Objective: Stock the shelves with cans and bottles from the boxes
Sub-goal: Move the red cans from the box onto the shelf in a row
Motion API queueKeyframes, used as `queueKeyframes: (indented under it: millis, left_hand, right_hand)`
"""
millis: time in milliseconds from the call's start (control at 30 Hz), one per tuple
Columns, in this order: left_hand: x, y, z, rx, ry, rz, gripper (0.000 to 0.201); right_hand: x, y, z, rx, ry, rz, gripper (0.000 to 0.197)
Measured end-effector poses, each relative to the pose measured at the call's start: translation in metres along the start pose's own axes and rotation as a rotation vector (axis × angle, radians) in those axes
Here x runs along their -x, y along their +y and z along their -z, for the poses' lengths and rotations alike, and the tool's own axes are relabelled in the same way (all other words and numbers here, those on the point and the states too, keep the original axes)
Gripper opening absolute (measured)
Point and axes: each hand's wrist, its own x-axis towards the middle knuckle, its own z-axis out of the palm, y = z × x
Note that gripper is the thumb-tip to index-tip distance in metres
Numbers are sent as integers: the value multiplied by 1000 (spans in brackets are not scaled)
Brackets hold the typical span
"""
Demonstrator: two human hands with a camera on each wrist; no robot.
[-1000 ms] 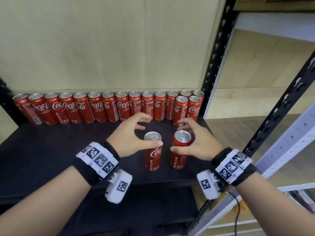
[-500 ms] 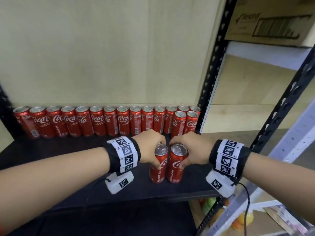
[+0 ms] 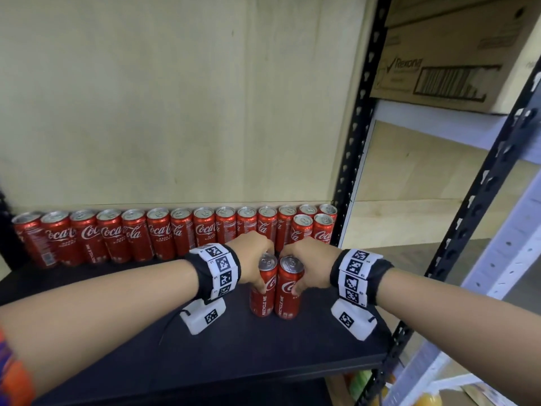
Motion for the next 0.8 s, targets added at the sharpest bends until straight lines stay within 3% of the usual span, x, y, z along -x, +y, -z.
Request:
queueKeyframes:
  millis: [133, 300, 533, 667, 800]
  left_hand:
    - [-17, -2, 5, -36, 38, 52, 64]
    - [-38, -7, 3, -118, 111, 77, 53]
    - [-63, -19, -7, -220, 210, 37, 47]
    - [-76, -29, -3, -257, 191, 35, 53]
    - [-91, -40, 0, -388, 222, 40, 76]
  right_hand:
    - [-21, 7, 2, 30, 42, -37, 68]
    - [-41, 14, -2, 86, 155, -49, 62]
    - [-62, 25, -14, 331, 274, -40, 57]
    - [-73, 33, -17, 335, 329, -90, 65]
    - [-81, 38, -15, 321, 389, -83, 73]
